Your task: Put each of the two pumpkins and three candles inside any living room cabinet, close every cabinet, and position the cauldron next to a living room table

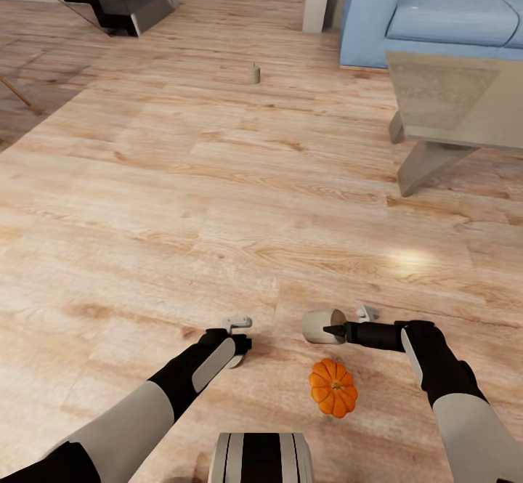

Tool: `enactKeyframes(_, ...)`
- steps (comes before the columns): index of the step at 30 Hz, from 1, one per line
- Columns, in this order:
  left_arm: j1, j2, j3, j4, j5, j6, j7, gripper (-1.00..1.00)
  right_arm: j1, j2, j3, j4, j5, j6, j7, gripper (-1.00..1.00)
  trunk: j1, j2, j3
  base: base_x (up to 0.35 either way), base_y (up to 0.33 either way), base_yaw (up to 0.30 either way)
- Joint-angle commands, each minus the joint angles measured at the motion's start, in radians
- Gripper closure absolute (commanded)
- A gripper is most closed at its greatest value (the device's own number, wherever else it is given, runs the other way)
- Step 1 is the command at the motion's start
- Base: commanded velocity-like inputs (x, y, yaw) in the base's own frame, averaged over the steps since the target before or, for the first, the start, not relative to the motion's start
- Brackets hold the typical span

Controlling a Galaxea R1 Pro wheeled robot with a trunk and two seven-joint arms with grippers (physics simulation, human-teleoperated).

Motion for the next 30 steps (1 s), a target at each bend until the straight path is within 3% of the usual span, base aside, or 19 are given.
enactKeyframes(1, 0.001, 0.000, -0.001, 0.000, 0.000, -0.004, 0.000, -1.00, 0.000, 0.000, 0.000, 0.000, 0.000, 0.000, 0.000, 1.00, 0.000, 0.000, 0.000, 0.000, 0.000, 0.000)
enactKeyframes(11, 0.000, 0.000, -0.001, 0.003, 0.000, -0.055, 0.000, -1.00, 0.000, 0.000, 0.000, 0.001, 0.000, 0.000, 0.000, 1.00, 0.000, 0.000, 0.000, 0.000, 0.000, 0.000)
enactKeyframes(30, 0.001, 0.002, -0.002, 0.002, 0.000, -0.057, 0.000, -1.00, 0.000, 0.000, 0.000, 0.001, 0.000, 0.000, 0.000, 1.00, 0.002, -0.001, -0.015, 0.000, 0.000, 0.000)
